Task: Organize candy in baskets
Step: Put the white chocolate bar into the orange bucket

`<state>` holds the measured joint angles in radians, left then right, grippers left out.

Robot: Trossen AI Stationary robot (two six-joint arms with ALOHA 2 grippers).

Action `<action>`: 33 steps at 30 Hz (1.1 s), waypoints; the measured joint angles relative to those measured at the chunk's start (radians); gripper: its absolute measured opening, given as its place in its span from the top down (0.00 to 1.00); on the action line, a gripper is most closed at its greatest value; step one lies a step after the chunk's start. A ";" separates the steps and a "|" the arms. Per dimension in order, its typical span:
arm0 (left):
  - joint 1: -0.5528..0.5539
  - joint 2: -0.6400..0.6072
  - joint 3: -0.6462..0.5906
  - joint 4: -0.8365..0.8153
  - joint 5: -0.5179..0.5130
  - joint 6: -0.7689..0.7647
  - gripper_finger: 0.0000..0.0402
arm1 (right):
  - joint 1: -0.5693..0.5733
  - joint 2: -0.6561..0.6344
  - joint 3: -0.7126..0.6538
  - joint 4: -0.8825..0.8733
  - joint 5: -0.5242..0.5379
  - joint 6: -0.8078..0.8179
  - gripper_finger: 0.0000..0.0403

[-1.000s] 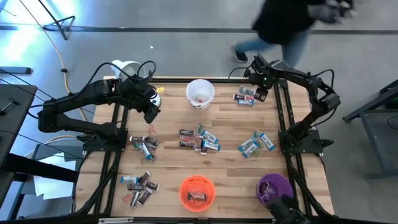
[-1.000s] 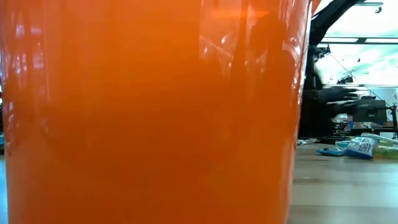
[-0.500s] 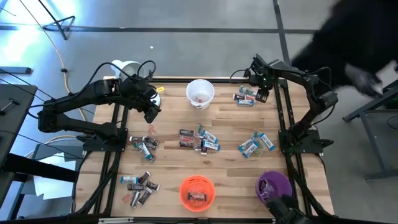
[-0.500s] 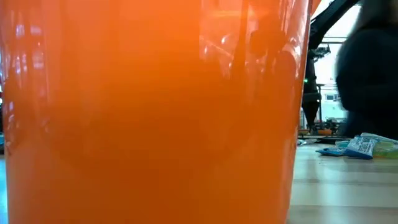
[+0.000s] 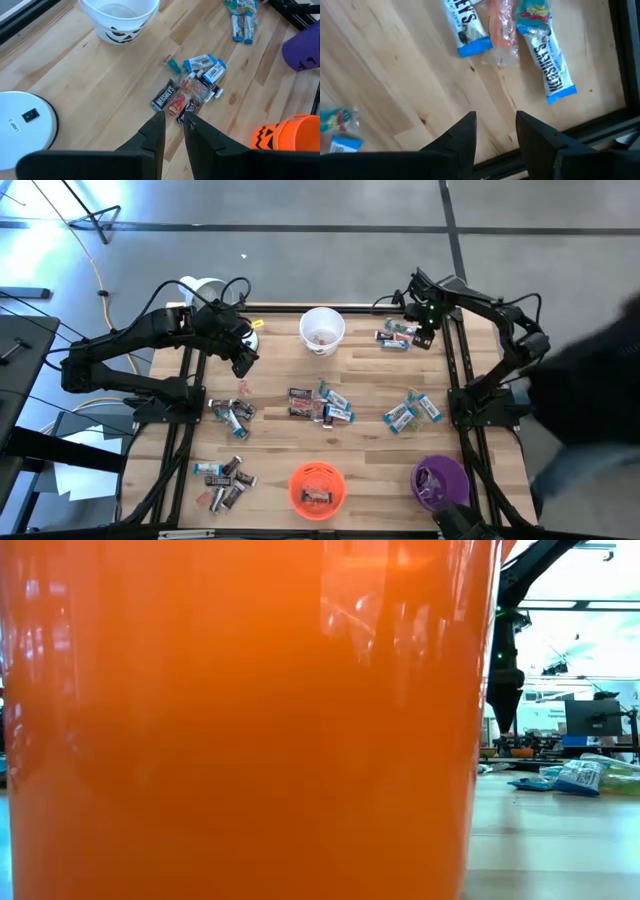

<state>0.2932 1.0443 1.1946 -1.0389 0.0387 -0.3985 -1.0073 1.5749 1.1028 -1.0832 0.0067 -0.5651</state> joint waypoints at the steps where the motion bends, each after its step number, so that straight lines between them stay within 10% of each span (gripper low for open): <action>1: 0.000 0.000 0.000 0.000 0.000 0.000 0.86 | 0.000 0.000 -0.007 0.001 0.000 -0.001 0.67; 33: 0.001 0.000 0.000 0.000 -0.003 0.007 0.86 | 0.045 0.002 -0.222 0.207 -0.062 0.073 0.71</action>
<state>0.2943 1.0443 1.1946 -1.0389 0.0360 -0.3916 -0.9624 1.5772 0.8810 -0.8765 -0.0556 -0.4922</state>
